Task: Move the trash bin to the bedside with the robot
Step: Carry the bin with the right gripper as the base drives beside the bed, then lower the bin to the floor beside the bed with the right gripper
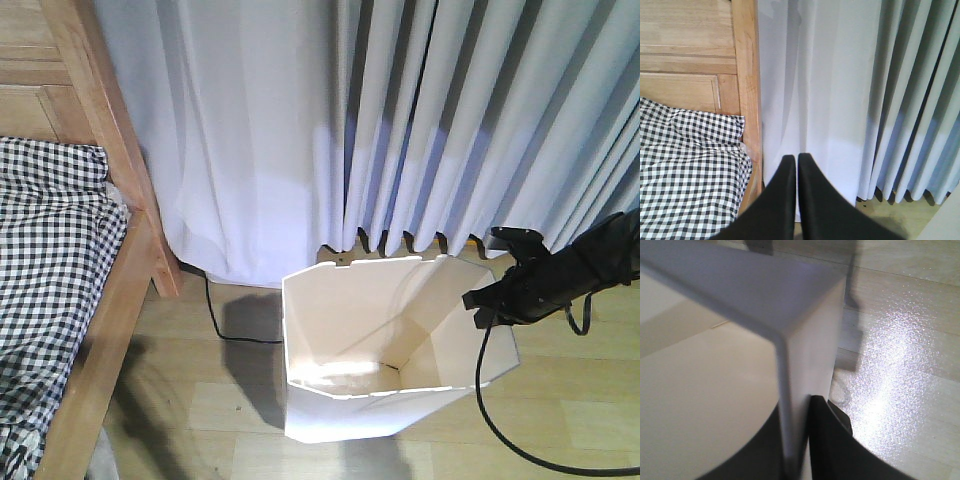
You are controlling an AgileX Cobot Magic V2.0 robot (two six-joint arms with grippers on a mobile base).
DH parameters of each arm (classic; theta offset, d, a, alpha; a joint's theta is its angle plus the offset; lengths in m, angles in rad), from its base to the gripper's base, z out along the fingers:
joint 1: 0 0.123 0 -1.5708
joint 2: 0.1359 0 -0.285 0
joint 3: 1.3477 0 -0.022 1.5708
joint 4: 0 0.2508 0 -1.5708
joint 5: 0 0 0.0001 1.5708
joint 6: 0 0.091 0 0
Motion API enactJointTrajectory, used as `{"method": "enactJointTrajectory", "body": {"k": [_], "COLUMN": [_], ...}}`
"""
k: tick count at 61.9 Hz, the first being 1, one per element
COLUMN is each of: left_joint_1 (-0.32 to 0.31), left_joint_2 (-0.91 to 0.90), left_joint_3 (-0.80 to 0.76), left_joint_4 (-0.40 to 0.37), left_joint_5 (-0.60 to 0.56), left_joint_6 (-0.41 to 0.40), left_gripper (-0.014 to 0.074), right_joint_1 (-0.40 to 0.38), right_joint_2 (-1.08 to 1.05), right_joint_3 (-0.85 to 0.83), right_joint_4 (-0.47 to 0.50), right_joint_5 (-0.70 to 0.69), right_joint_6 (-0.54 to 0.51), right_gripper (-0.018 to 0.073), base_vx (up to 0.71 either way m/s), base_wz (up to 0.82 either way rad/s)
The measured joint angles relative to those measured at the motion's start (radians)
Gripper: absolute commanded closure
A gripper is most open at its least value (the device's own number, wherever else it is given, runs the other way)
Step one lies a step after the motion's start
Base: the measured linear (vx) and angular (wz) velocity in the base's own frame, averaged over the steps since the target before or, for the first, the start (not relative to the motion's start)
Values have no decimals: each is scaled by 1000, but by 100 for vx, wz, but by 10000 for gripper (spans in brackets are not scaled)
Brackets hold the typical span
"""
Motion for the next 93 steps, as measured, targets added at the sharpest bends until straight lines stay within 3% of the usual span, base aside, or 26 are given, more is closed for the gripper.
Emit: {"method": "enactJointTrajectory", "body": {"k": [54,93], "left_joint_1": [0,0], "left_joint_2": [0,0], "left_joint_3": [0,0], "left_joint_4": [0,0], "left_joint_5": [0,0], "left_joint_6": [0,0], "left_gripper": [602,602], "right_joint_1": [0,0], "right_joint_2": [0,66], "right_joint_3": [0,-31], "right_joint_4": [5,103], "right_joint_5": [-2,-149], "right_joint_6": [0,1], "right_gripper": [565,565], "base_vx": [0,0], "base_wz": [0,0]}}
